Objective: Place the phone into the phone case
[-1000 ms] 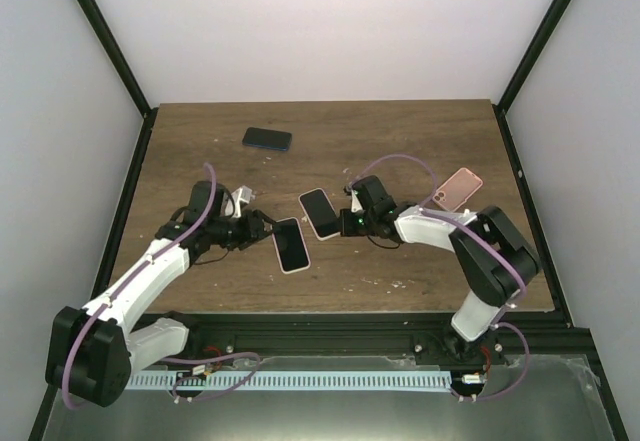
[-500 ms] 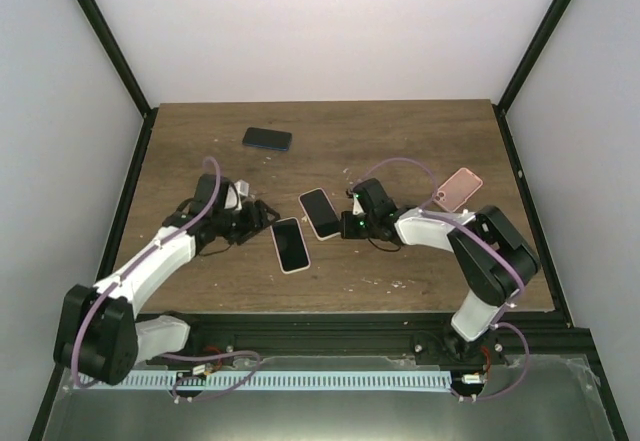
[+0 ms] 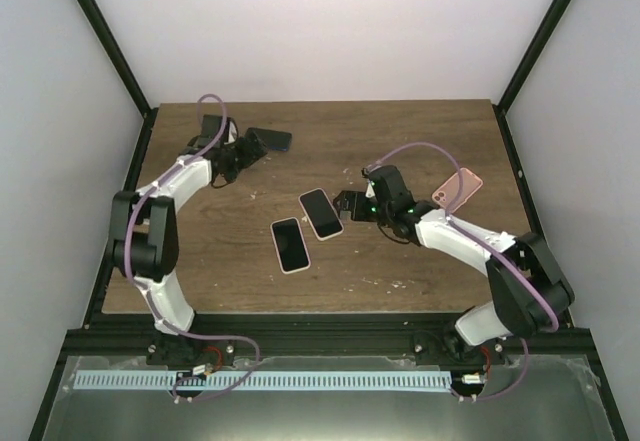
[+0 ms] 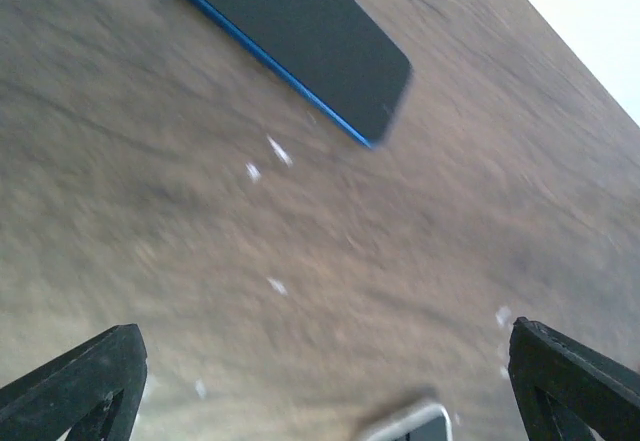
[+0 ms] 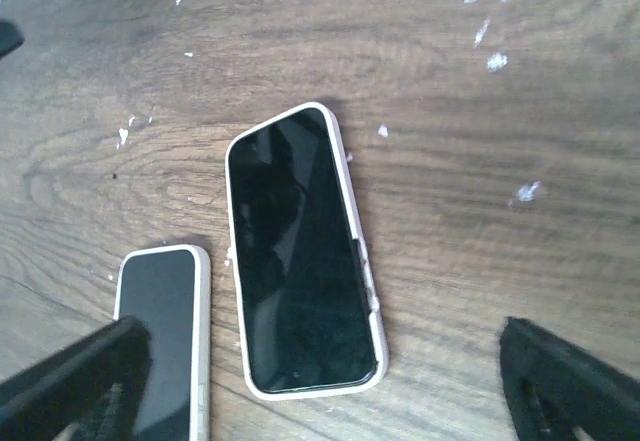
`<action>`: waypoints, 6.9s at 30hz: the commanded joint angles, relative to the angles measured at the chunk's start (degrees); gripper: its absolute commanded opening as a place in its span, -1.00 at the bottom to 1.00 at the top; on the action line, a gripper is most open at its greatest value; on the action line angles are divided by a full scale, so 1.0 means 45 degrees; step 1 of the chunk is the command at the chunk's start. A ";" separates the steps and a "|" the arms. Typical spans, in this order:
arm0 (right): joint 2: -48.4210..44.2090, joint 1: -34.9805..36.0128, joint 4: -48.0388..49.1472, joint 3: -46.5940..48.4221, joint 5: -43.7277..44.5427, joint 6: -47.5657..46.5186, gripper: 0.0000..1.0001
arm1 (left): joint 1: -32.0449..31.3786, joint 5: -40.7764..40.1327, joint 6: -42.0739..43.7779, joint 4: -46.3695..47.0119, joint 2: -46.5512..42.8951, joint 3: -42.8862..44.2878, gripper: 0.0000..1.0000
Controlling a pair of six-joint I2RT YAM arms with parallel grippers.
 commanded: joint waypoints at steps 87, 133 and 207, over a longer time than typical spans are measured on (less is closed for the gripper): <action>0.2280 -0.7219 -0.2747 0.0754 0.1501 -0.0400 -0.81 | -0.4897 0.6040 -0.0924 0.5818 0.5793 0.1980 0.70; 0.0787 -0.2493 0.0750 -0.3260 -0.4875 0.0071 -0.88 | -0.4688 0.4237 -0.0323 0.5295 -0.1242 -0.4174 0.69; 0.0829 -0.1504 -0.4965 0.1468 0.1913 0.0934 0.23 | -0.4521 0.0709 0.3173 -0.2102 -1.0442 -0.5643 1.00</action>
